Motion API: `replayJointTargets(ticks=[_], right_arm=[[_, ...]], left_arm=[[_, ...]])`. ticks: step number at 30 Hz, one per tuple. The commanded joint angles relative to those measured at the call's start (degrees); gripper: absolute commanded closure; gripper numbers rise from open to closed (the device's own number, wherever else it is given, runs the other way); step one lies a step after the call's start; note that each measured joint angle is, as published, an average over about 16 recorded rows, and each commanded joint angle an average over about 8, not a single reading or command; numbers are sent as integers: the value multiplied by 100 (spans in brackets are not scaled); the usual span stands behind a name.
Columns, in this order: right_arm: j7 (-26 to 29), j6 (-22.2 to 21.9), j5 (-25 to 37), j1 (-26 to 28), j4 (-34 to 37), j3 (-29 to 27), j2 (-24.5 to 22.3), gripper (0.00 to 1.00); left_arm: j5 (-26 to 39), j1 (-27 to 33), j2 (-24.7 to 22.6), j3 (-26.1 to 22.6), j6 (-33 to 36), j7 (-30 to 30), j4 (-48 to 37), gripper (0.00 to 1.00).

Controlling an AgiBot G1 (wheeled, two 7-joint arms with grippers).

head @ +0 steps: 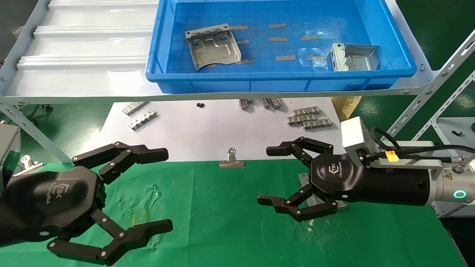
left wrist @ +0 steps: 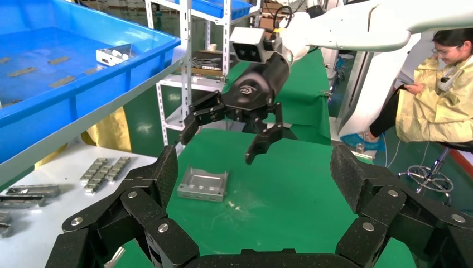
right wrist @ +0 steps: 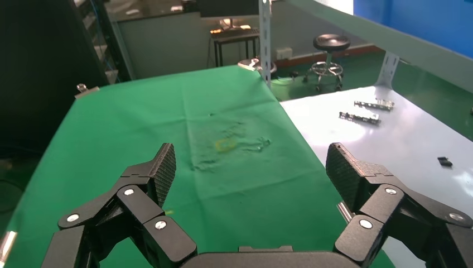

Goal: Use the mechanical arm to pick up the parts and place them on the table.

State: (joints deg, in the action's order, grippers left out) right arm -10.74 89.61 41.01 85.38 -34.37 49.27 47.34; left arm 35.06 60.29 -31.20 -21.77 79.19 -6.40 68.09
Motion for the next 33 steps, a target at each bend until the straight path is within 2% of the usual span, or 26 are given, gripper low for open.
replayJointTargets(ticks=[1,30,33], right_arm=[[117,-21,5,-130,-213,-181,-67,0],[1806,-329,71,-2002,-3295,-2795,-1036,0],[1894,-345,75,-2098,-3455,-2930,-1086,0]], left_arm=[[0,0,0,0,0,0,0,0],[0,0,0,0,0,0,0,0],[0,0,0,0,0,0,0,0]])
